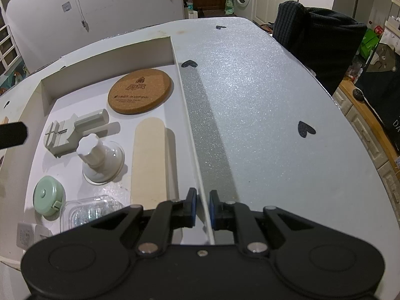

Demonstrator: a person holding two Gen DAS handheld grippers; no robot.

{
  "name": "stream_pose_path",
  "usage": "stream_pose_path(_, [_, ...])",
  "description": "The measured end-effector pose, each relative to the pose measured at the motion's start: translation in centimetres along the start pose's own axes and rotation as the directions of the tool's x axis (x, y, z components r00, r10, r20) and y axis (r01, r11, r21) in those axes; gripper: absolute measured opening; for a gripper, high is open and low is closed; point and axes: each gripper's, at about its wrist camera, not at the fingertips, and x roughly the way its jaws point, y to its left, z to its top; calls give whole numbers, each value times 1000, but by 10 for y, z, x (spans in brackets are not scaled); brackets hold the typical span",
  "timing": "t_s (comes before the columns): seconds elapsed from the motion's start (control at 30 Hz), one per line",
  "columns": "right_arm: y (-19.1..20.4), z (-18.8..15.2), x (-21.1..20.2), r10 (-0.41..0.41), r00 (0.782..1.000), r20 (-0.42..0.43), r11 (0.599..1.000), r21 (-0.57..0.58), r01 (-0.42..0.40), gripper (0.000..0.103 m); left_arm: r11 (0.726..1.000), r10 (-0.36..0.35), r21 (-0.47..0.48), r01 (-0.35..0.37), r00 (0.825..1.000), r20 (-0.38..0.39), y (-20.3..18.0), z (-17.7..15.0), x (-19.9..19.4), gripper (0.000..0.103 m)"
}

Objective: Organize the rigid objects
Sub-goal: 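Move the left gripper to the pink wooden wedge and close on it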

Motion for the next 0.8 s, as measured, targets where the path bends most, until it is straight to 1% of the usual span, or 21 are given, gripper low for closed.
stream_pose_path(0.1, [0, 0, 0, -1, 1000, 0, 1000, -2, 1, 11, 1000, -9, 6, 9, 999, 37, 6, 1, -11, 103])
stream_pose_path(0.17, [0, 0, 0, -2, 1000, 0, 1000, -2, 2, 12, 1000, -15, -6, 15, 999, 51, 12, 1, -17, 103])
stream_pose_path(0.33, [0, 0, 0, -3, 1000, 0, 1000, -3, 3, 12, 999, 28, -29, -25, 996, 86, 34, 1, -33, 103])
stream_pose_path(0.47, [0, -1, 0, -4, 1000, 0, 1000, -3, 4, 12, 995, 93, -53, -88, 990, 103, 55, 4, -42, 103])
stream_pose_path(0.6, [1, 0, 0, -5, 1000, -2, 1000, -6, 5, 12, 984, 158, -107, -145, 979, 126, 79, 7, -50, 103])
stream_pose_path(0.67, [1, 0, 0, -5, 1000, -3, 1000, -8, 5, 12, 975, 193, -136, -176, 973, 128, 91, 8, -51, 103])
stream_pose_path(0.8, [1, 0, 0, -6, 1000, -4, 1000, -9, 6, 12, 949, 276, -188, -254, 955, 105, 115, 7, -47, 103])
